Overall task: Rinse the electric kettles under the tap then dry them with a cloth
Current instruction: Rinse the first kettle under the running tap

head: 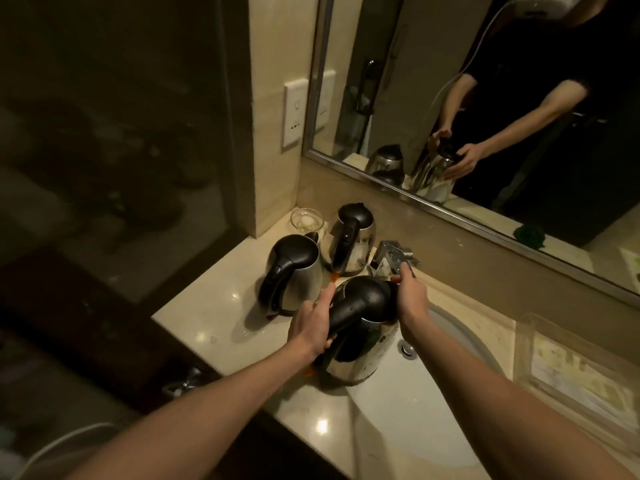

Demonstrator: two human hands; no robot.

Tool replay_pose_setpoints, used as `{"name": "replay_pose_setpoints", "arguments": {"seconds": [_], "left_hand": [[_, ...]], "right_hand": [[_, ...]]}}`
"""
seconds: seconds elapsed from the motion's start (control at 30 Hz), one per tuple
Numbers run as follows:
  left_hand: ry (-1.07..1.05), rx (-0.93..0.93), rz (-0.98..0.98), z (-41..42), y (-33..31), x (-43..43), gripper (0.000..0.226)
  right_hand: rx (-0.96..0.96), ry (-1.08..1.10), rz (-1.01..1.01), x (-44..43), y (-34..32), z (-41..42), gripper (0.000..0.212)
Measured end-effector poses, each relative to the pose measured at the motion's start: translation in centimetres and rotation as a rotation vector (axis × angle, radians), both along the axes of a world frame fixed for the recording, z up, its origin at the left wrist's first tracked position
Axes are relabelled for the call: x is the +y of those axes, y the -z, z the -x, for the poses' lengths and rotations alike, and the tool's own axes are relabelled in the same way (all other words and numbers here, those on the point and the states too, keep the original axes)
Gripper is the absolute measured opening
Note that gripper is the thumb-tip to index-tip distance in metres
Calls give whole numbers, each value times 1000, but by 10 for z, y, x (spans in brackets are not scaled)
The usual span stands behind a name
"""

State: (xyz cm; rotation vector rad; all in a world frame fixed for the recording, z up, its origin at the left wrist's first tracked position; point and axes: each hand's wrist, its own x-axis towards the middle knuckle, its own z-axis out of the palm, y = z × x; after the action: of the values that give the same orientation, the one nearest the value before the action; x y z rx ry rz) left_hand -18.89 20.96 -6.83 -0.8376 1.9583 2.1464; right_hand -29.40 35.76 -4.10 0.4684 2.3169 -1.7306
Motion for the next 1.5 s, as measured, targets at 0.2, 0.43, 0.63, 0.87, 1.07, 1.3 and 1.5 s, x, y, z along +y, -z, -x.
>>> {"name": "replay_pose_setpoints", "arguments": {"seconds": [0.2,0.43,0.63,0.87,1.07,1.3,1.5], "left_hand": [[-133,11,-15,-42,-11,-32,88],[-307,40,93,-107,-27,-73,72],[-491,42,81,-142,-22,-114,85],[-549,66,63,-139,-8,-173,122],[-533,29,47,-106,7,-218,98],[-505,-48,-7,-64,28,-248,84],[-467,-63,-5,-46,44,-252,78]], "right_hand": [[29,-130,38,-40,-15,-30,48],[30,-317,78,-99,-33,-73,51],[34,-422,49,-160,-37,-100,55],[92,-492,-4,-231,-31,-89,49],[76,-435,-19,-277,-19,-58,48],[50,-348,-28,-307,0,-21,56],[21,-309,-23,-313,7,-8,56]]}}
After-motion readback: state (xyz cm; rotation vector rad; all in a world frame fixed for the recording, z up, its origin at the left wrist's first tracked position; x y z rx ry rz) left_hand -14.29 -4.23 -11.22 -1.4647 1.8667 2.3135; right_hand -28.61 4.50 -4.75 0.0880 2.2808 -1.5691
